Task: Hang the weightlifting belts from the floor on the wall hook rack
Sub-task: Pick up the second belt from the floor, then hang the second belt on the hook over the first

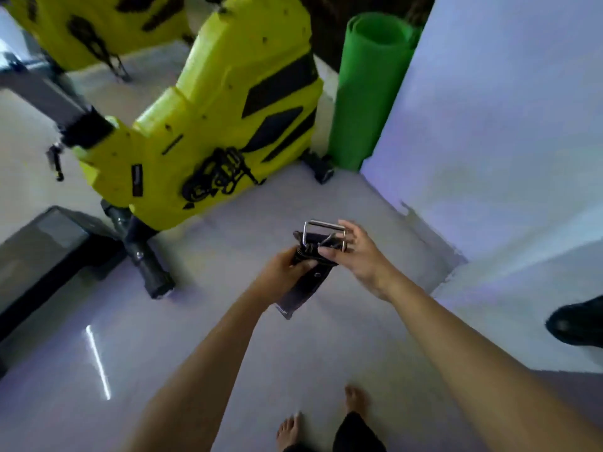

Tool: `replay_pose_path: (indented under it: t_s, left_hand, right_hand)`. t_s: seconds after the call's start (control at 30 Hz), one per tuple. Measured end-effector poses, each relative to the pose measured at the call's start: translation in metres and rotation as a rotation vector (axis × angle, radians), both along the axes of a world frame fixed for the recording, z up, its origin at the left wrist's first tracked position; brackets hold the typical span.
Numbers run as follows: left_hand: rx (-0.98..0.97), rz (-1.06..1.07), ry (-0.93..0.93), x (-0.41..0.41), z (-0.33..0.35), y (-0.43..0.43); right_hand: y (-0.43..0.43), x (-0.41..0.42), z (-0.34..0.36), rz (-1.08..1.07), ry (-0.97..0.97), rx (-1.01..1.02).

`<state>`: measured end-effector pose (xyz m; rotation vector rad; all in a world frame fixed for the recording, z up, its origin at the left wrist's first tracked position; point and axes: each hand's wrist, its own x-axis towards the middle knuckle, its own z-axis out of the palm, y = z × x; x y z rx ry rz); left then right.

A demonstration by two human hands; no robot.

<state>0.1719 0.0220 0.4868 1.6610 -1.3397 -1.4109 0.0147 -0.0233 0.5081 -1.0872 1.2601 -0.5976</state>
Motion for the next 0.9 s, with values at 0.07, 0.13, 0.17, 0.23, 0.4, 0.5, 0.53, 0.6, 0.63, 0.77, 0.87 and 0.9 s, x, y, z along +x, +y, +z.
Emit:
replay_pose_path:
  t_s: [0.07,0.13,0.17,0.23,0.4,0.5,0.53,0.6,0.63,0.77,0.87,0.9]
  left_hand:
    - [-0.039,0.010,0.125,-0.013,0.054,-0.016]
    - [-0.070,0.009,0.247,-0.031,0.106,-0.030]
    - [-0.107,-0.011,0.293,-0.042,0.131,-0.035]
    - [-0.193,-0.083,0.358,-0.068,0.180,-0.045]
    - [-0.388,-0.271,0.378,-0.131,0.291,-0.060]
    - [-0.510,-0.397,0.377,-0.167,0.353,-0.064]
    - [-0.546,-0.428,0.391,-0.178,0.372,-0.063]
    - [-0.615,-0.462,0.426,-0.198,0.403,-0.062]
    - [-0.653,-0.480,0.439,-0.209,0.418,-0.060]
    - [-0.801,-0.538,0.442,-0.250,0.470,-0.044]
    - [-0.797,-0.526,0.566,-0.282,0.486,-0.031]
    - [-0.765,-0.508,0.627,-0.291,0.485,-0.027]
  right_hand:
    - [-0.001,-0.020,0.047,-0.098,0.011,-0.065]
    - [0.001,-0.040,0.094,-0.192,-0.017,-0.126]
    - [0.004,-0.048,0.117,-0.222,-0.028,-0.170]
    - [0.008,-0.064,0.164,-0.291,-0.030,-0.290]
    - [0.021,-0.116,0.272,-0.423,-0.106,-0.481]
    - [0.034,-0.151,0.328,-0.481,-0.102,-0.601]
    - [0.038,-0.160,0.345,-0.495,-0.096,-0.639]
    - [0.047,-0.177,0.378,-0.519,-0.086,-0.701]
    - [0.053,-0.184,0.395,-0.537,-0.088,-0.730]
    - [0.071,-0.207,0.451,-0.711,-0.169,-0.823]
    - [0.079,-0.224,0.486,-0.879,-0.267,-0.870]
    - [0.082,-0.230,0.495,-0.926,-0.258,-0.886]
